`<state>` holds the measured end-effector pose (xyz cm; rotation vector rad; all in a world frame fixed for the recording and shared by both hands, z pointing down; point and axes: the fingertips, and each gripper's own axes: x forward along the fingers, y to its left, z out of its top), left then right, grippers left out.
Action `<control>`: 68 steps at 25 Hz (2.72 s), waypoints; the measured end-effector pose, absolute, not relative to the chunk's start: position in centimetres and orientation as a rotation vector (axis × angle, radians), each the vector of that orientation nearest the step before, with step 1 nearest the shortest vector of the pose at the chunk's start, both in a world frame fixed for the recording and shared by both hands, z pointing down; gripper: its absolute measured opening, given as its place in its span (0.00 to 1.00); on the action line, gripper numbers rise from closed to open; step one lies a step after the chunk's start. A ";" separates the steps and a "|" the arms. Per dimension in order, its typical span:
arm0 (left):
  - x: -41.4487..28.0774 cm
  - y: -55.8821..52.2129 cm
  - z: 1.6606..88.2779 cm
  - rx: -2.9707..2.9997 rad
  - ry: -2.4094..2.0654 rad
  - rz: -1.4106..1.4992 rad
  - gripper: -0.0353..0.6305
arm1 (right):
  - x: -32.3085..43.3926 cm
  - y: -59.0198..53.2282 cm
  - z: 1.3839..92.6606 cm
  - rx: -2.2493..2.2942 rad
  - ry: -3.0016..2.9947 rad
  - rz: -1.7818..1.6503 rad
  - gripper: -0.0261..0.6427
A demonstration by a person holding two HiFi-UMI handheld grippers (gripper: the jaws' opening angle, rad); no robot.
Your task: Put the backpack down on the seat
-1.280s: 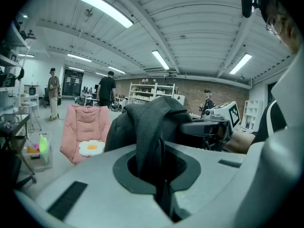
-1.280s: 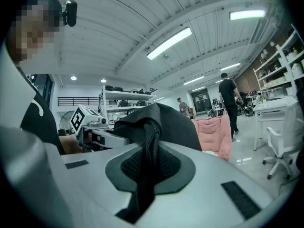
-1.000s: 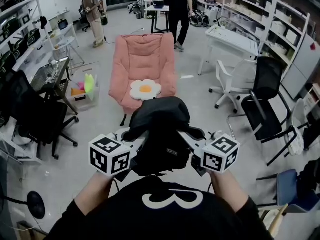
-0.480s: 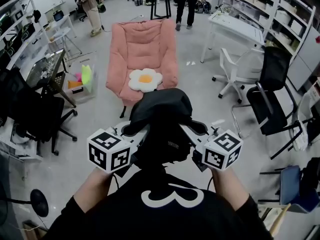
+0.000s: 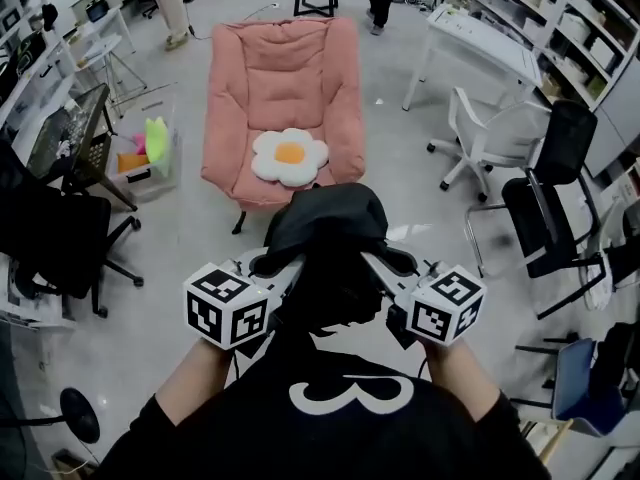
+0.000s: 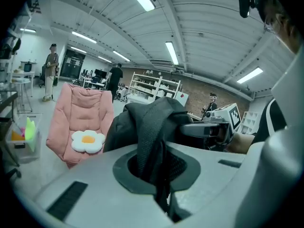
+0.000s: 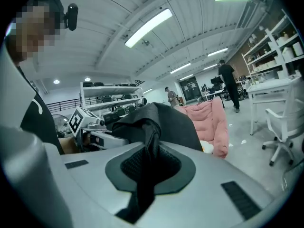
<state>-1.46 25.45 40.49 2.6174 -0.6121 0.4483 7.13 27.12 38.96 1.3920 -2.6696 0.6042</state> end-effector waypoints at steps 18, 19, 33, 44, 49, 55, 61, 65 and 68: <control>-5.2 -8.3 49.4 2.409 -0.587 0.566 0.07 | 3.2 -6.3 48.7 1.311 -2.438 0.946 0.08; -5.4 -9.7 49.5 2.411 -0.588 0.577 0.07 | 3.1 -7.7 48.8 1.314 -2.443 0.947 0.08; -4.0 -24.1 45.6 2.462 -0.663 0.544 0.07 | 4.4 -21.9 44.6 1.394 -2.511 0.836 0.08; -1.1 -33.6 45.4 2.439 -0.711 0.560 0.07 | 7.5 -31.8 44.4 1.343 -2.522 0.825 0.08; 0.6 -38.3 46.2 2.420 -0.725 0.583 0.07 | 9.2 -36.6 45.3 1.295 -2.519 0.855 0.08; 1.9 -43.5 47.8 2.411 -0.747 0.595 0.07 | 10.6 -42.0 47.0 1.234 -2.493 0.869 0.08; 2.7 -48.1 51.3 2.419 -0.745 0.659 0.07 | 11.4 -46.7 50.4 1.190 -2.436 0.880 0.08; 3.2 -51.0 53.2 2.433 -0.744 0.705 0.07 | 12.0 -49.6 52.4 1.176 -2.409 0.877 0.08; 3.6 -53.1 54.3 2.449 -0.738 0.747 0.07 | 12.2 -51.6 53.4 1.160 -2.394 0.860 0.08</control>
